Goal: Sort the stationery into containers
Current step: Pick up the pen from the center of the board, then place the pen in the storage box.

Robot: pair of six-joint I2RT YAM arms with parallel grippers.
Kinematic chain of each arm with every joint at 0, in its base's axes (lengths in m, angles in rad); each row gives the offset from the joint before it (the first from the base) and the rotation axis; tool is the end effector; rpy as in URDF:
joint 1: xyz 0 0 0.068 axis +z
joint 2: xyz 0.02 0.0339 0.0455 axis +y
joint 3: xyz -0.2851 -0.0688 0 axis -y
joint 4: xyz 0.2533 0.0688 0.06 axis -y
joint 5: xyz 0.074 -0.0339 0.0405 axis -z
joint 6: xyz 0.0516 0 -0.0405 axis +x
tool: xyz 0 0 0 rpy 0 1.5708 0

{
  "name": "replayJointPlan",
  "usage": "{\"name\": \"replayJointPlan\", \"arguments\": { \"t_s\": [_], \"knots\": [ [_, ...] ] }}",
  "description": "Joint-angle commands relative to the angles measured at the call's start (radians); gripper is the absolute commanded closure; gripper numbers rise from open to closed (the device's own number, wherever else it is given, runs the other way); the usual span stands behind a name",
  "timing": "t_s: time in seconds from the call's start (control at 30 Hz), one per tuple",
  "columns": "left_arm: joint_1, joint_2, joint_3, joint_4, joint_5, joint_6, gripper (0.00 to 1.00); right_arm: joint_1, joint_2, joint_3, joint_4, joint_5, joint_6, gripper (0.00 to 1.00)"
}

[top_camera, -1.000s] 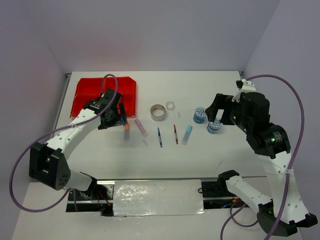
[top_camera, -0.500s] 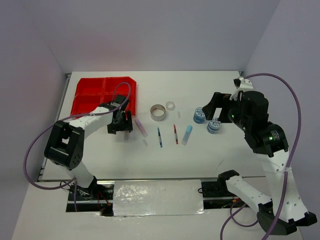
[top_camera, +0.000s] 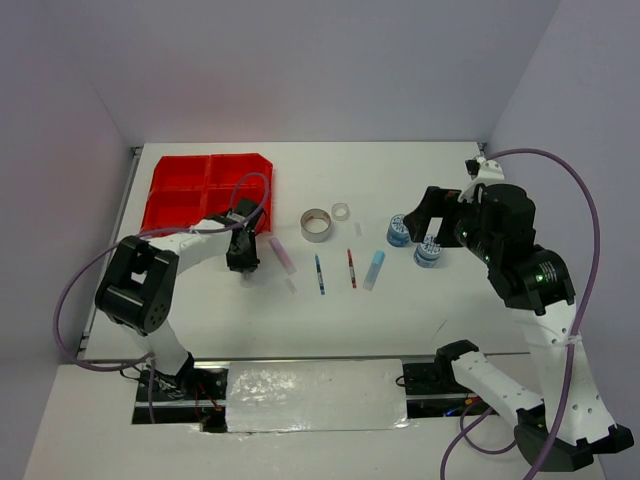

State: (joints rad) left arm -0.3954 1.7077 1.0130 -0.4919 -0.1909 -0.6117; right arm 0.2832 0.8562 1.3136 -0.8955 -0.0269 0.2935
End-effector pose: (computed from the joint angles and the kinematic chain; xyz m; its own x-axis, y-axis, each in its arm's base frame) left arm 0.3163 -0.1214 0.1643 -0.8799 -0.2437 -0.4079 -0.2354 0.9693 -0.0712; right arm 0.1414 0.0426 0.4413 -0.4775 0.1622 -0.8635 -0.1719 0.9466 0.2729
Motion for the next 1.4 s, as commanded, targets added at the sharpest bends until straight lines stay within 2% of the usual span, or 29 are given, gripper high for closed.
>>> {"name": "replayJointPlan", "arguments": {
  "t_s": [0.0, 0.1, 0.27, 0.37, 0.43, 0.53, 0.57, 0.77, 0.9, 1.03, 1.2, 1.37],
  "knots": [
    [-0.005, 0.007, -0.053, -0.007, 0.031, -0.036, 0.72, -0.003, -0.019, -0.010, 0.053, -0.008, -0.011, 0.00],
    [-0.006, -0.081, -0.030, -0.079, 0.034, -0.046, 1.00, -0.003, -0.026, -0.010, 0.053, -0.005, -0.010, 0.00],
    [-0.005, -0.253, 0.076, -0.218, 0.044, -0.034, 1.00, -0.003, -0.040, -0.017, 0.059, 0.001, -0.008, 0.00],
    [0.004, -0.304, 0.273, -0.269, -0.011, -0.031, 1.00, -0.003, -0.037, -0.020, 0.069, -0.001, -0.008, 0.00],
    [0.050, -0.292, 0.358, -0.293, -0.036, -0.042, 1.00, -0.003, -0.029, -0.020, 0.075, -0.013, -0.007, 0.00],
    [0.193, -0.234, 0.511, -0.274, 0.014, -0.118, 1.00, -0.003, -0.019, -0.019, 0.087, -0.034, -0.007, 0.00],
    [0.272, -0.191, 0.536, -0.252, 0.031, -0.140, 1.00, -0.003, -0.014, -0.016, 0.089, -0.044, -0.007, 0.00],
    [0.490, 0.007, 0.676, -0.139, 0.129, -0.321, 1.00, -0.003, -0.026, 0.004, 0.089, -0.071, -0.014, 0.00],
    [0.558, 0.124, 0.726, 0.056, 0.154, -0.411, 1.00, -0.003, -0.025, -0.008, 0.096, -0.155, 0.015, 0.00],
    [0.586, 0.245, 0.753, 0.241, 0.186, -0.410, 0.99, -0.003, -0.028, -0.045, 0.121, -0.218, 0.035, 0.00],
    [0.590, 0.337, 0.783, 0.341, 0.202, -0.408, 0.94, -0.003, -0.013, -0.039, 0.092, -0.165, -0.008, 0.00],
    [0.593, 0.394, 0.811, 0.329, 0.196, -0.402, 0.92, -0.003, 0.020, -0.002, 0.078, -0.137, -0.020, 0.00]
  ]
}}
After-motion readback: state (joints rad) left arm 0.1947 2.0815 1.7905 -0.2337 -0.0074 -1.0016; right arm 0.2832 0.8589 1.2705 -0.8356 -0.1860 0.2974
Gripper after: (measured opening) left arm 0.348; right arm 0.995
